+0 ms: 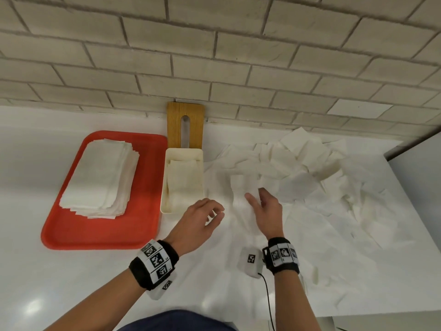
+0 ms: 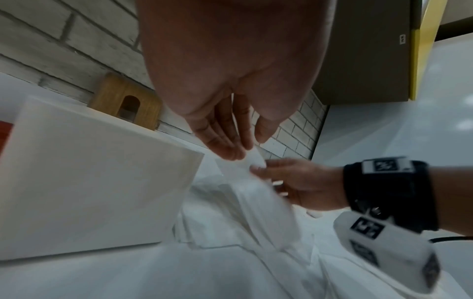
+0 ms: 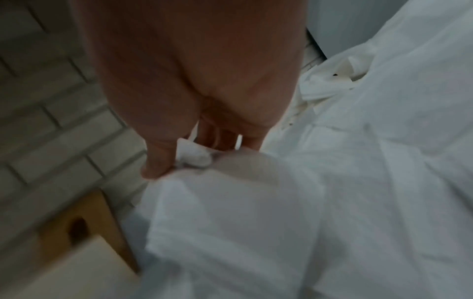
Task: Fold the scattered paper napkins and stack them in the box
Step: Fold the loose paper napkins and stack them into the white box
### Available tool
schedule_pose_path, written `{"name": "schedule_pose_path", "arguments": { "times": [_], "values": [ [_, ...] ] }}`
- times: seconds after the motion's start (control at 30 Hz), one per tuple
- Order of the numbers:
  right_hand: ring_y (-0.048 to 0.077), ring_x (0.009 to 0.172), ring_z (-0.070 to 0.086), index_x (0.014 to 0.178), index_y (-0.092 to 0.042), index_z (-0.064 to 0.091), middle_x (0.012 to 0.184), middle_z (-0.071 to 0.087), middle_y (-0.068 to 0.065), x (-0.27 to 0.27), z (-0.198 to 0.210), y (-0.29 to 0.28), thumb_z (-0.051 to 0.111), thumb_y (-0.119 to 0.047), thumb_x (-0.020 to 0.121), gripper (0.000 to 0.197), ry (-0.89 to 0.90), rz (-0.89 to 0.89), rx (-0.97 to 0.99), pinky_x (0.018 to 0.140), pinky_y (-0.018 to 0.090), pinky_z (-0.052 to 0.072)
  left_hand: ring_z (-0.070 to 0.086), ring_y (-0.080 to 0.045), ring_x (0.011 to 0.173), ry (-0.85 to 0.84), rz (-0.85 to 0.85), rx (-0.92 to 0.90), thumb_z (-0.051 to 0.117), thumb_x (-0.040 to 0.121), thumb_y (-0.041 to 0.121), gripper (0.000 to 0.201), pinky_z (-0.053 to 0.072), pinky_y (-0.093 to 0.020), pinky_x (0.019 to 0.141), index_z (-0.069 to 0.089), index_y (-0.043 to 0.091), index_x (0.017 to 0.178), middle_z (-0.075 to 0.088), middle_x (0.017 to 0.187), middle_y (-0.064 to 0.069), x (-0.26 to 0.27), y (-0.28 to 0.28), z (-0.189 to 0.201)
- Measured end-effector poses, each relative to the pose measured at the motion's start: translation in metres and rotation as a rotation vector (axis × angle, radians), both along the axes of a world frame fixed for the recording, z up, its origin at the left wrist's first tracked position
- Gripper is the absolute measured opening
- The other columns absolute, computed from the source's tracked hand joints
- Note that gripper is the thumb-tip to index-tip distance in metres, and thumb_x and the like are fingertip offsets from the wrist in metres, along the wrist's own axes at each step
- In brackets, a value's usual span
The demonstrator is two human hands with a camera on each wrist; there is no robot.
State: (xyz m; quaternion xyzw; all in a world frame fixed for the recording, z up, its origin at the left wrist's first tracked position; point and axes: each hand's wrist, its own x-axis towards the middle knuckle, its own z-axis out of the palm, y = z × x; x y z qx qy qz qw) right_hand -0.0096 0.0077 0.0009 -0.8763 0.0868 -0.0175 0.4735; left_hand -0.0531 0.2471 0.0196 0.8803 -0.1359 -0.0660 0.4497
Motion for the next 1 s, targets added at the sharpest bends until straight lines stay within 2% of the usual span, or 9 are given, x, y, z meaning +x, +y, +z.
{"name": "schedule_pose_path", "arguments": {
  "times": [0.07, 0.17, 0.33, 0.43, 0.53, 0.63, 0.7, 0.8, 1.0],
  "values": [
    [0.01, 0.062, 0.036, 0.072, -0.016, 0.044, 0.063, 0.041, -0.001, -0.011, 0.03, 0.005, 0.073, -0.038, 0.103, 0.047, -0.062, 0.027, 0.125, 0.062, 0.03, 0.034, 0.066, -0.004, 0.102, 0.122, 0.069, -0.077, 0.062, 0.1, 0.061, 0.043, 0.057, -0.026, 0.09, 0.061, 0.03, 0.131, 0.064, 0.115, 0.019, 0.003, -0.008, 0.007],
    [0.02, 0.07, 0.062, 0.083, -0.02, 0.065, 0.075, 0.067, -0.006, -0.023, 0.062, 0.018, 0.069, -0.031, 0.106, 0.026, -0.096, 0.113, 0.267, 0.067, 0.033, 0.05, 0.07, -0.002, 0.112, 0.296, 0.118, -0.33, 0.072, 0.091, 0.068, 0.07, 0.058, -0.021, 0.094, 0.05, 0.031, 0.146, 0.07, 0.126, 0.016, 0.008, -0.022, 0.025],
    [0.02, 0.091, 0.075, 0.106, -0.021, 0.071, 0.1, 0.077, -0.004, 0.001, 0.039, 0.01, 0.056, -0.045, 0.11, 0.028, -0.107, -0.071, 0.125, 0.078, 0.033, 0.06, 0.069, 0.003, 0.117, 0.111, 0.242, -0.342, 0.069, 0.104, 0.033, 0.034, 0.055, -0.016, 0.096, 0.065, 0.026, 0.138, 0.073, 0.125, 0.022, 0.02, -0.027, 0.032],
    [0.034, 0.115, 0.065, 0.129, -0.02, 0.058, 0.126, 0.064, 0.006, 0.028, -0.012, -0.022, 0.073, -0.061, 0.091, 0.058, 0.176, -0.138, -0.232, 0.096, 0.048, 0.056, 0.068, 0.007, 0.112, 0.098, 0.285, -0.358, 0.073, 0.101, 0.028, 0.035, 0.054, -0.012, 0.09, 0.062, 0.031, 0.134, 0.072, 0.122, 0.025, 0.022, -0.019, 0.03],
    [0.033, 0.116, 0.06, 0.13, -0.023, 0.054, 0.115, 0.067, 0.0, 0.036, -0.042, -0.036, 0.082, -0.057, 0.084, 0.064, 0.376, -0.009, -0.434, 0.1, 0.052, 0.052, 0.07, 0.005, 0.106, 0.119, 0.321, -0.36, 0.076, 0.099, 0.026, 0.033, 0.054, -0.013, 0.084, 0.062, 0.031, 0.128, 0.074, 0.117, 0.021, 0.022, -0.011, 0.027],
    [0.033, 0.092, 0.064, 0.09, -0.023, 0.055, 0.081, 0.061, -0.004, 0.029, -0.039, -0.033, 0.079, -0.041, 0.093, 0.03, 0.253, -0.002, -0.333, 0.079, 0.041, 0.05, 0.072, 0.0, 0.105, 0.137, 0.342, -0.374, 0.07, 0.103, 0.027, 0.026, 0.058, -0.023, 0.088, 0.063, 0.031, 0.128, 0.077, 0.115, 0.018, 0.022, -0.004, 0.022],
    [0.035, 0.095, 0.061, 0.083, -0.022, 0.052, 0.088, 0.064, 0.002, 0.021, -0.03, -0.03, 0.079, -0.039, 0.094, 0.034, 0.107, -0.001, -0.329, 0.078, 0.038, 0.04, 0.074, -0.017, 0.099, 0.135, 0.351, -0.388, 0.063, 0.106, 0.038, 0.021, 0.061, -0.041, 0.089, 0.067, 0.028, 0.124, 0.079, 0.109, 0.003, 0.022, 0.001, 0.019],
    [0.025, 0.111, 0.067, 0.108, -0.017, 0.067, 0.11, 0.072, -0.005, -0.002, 0.02, -0.018, 0.077, -0.038, 0.099, 0.025, -0.042, 0.096, -0.151, 0.095, 0.039, 0.049, 0.068, -0.039, 0.089, 0.145, 0.374, -0.416, 0.052, 0.101, 0.063, 0.052, 0.054, -0.064, 0.089, 0.066, 0.014, 0.111, 0.07, 0.104, -0.026, 0.023, 0.009, 0.012],
    [0.018, 0.111, 0.076, 0.137, -0.012, 0.064, 0.118, 0.079, -0.001, -0.042, 0.132, 0.038, 0.067, -0.007, 0.104, 0.033, -0.142, 0.232, 0.538, 0.09, 0.031, 0.062, 0.072, -0.029, 0.115, 0.372, 0.331, -0.578, 0.046, 0.115, 0.032, 0.031, 0.052, -0.054, 0.11, 0.071, 0.016, 0.125, 0.078, 0.119, -0.006, 0.024, 0.01, 0.031]
  ]
}}
